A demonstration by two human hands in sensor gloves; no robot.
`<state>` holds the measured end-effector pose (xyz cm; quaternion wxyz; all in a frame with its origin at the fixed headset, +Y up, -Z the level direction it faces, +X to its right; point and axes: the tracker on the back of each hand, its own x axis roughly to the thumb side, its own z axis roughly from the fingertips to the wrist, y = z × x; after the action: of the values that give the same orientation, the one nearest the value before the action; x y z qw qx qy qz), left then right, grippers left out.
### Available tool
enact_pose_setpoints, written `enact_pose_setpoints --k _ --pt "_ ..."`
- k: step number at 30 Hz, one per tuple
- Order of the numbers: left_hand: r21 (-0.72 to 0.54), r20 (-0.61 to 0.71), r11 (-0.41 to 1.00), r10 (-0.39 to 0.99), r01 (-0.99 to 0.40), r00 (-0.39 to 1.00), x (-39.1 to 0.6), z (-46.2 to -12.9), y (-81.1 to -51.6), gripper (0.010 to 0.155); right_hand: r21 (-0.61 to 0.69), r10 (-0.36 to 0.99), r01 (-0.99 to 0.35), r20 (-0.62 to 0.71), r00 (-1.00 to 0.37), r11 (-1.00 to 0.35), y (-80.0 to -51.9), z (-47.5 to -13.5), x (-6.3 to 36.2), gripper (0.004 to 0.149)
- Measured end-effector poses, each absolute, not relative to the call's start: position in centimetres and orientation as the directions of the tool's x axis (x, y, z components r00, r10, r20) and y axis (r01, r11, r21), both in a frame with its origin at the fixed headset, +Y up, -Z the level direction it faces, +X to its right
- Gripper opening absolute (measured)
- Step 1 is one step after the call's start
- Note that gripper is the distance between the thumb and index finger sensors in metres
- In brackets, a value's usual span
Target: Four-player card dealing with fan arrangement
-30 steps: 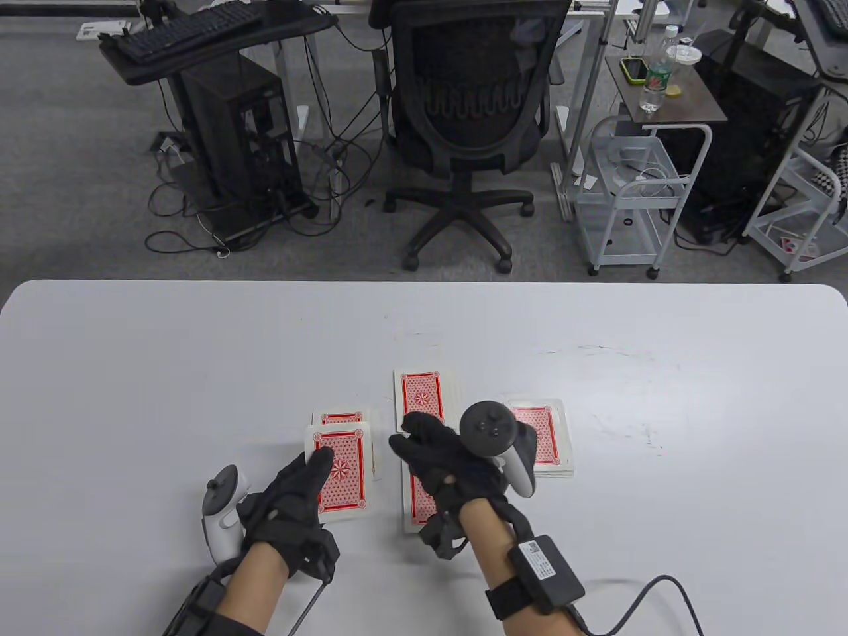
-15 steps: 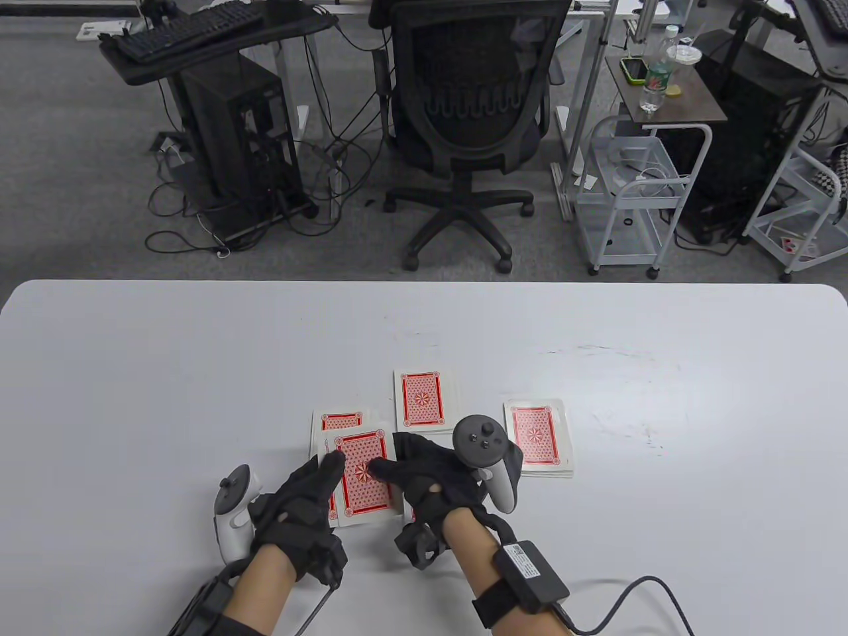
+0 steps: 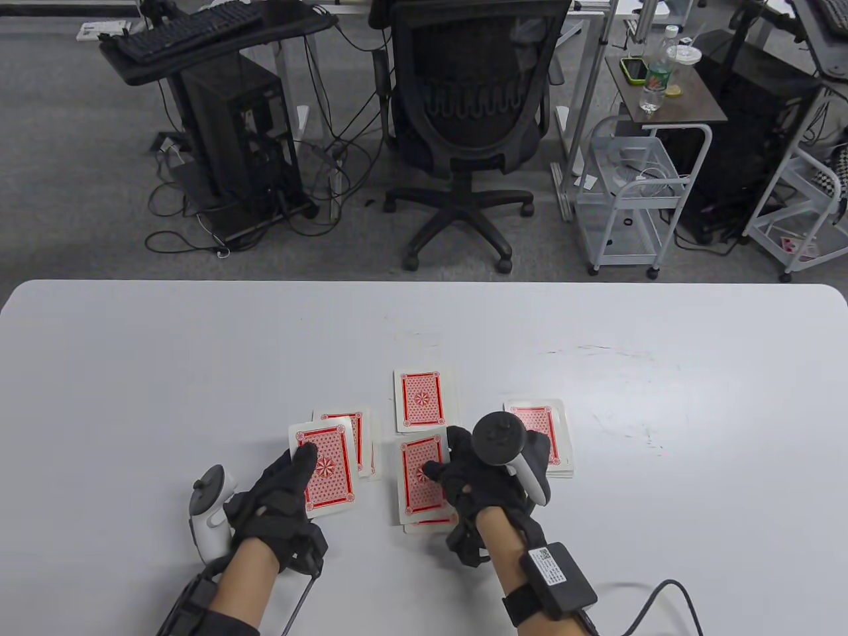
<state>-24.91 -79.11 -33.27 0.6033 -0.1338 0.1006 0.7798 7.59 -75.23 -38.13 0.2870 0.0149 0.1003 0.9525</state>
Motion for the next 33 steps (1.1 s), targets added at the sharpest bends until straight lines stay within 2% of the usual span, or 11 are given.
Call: enact_pose_setpoints --k 4,6,11,15,18,19,22,26,28,31,33 --pt "-0.006 -0.324 -0.245 0.917 -0.969 -0.23 -24.8 -33.2 -79.1 0.045 0.178 0.188 -0.19 -0.026 -0.982 -0.966 -76.2 -38.0 6.0 0.081" --pt "-0.008 -0.324 -0.247 0.917 -0.969 -0.231 -24.8 -33.2 -79.1 0.045 0.181 0.039 -0.04 -0.009 -0.999 -0.983 -76.5 -38.1 5.4 0.081" --pt "-0.012 -0.328 -0.247 0.916 -0.969 -0.229 -24.8 -33.3 -79.1 0.045 0.188 0.029 -0.028 0.005 -1.0 -0.982 -76.0 -38.1 5.4 0.081" --pt "-0.018 -0.32 -0.255 0.917 -0.967 -0.237 -24.6 -33.2 -78.9 0.046 0.147 0.263 -0.256 0.032 -0.964 -0.956 -74.2 -37.8 5.9 0.074" --pt "-0.029 -0.31 -0.273 0.917 -0.962 -0.251 -24.0 -33.0 -78.6 0.046 0.155 0.514 -0.496 0.123 -0.849 -0.855 -72.9 -37.2 5.7 0.067" --pt "-0.034 -0.31 -0.279 0.916 -0.96 -0.255 -23.8 -32.9 -78.5 0.046 0.174 0.547 -0.524 0.141 -0.825 -0.834 -72.8 -37.1 5.5 0.065" --pt "-0.069 -0.318 -0.299 0.911 -0.952 -0.263 -22.9 -32.6 -78.4 0.046 0.235 0.69 -0.649 0.211 -0.692 -0.723 -72.8 -36.6 4.4 0.068" --pt "-0.108 -0.32 -0.294 0.915 -0.95 -0.246 -21.8 -32.4 -78.2 0.046 0.321 0.886 -0.827 0.199 -0.419 -0.462 -73.8 -36.2 2.5 0.071" --pt "-0.113 -0.31 -0.26 0.926 -0.959 -0.214 -21.7 -32.4 -78.0 0.046 0.307 0.91 -0.857 0.156 -0.384 -0.414 -73.7 -35.9 1.9 0.068" --pt "-0.104 -0.296 -0.196 0.942 -0.975 -0.158 -22.1 -32.5 -77.8 0.046 0.258 0.852 -0.812 0.129 -0.508 -0.523 -73.2 -35.6 1.2 0.065" --pt "-0.084 -0.299 -0.149 0.947 -0.985 -0.118 -22.5 -32.5 -77.6 0.047 0.234 0.843 -0.81 0.119 -0.525 -0.538 -73.1 -35.7 0.8 0.059"
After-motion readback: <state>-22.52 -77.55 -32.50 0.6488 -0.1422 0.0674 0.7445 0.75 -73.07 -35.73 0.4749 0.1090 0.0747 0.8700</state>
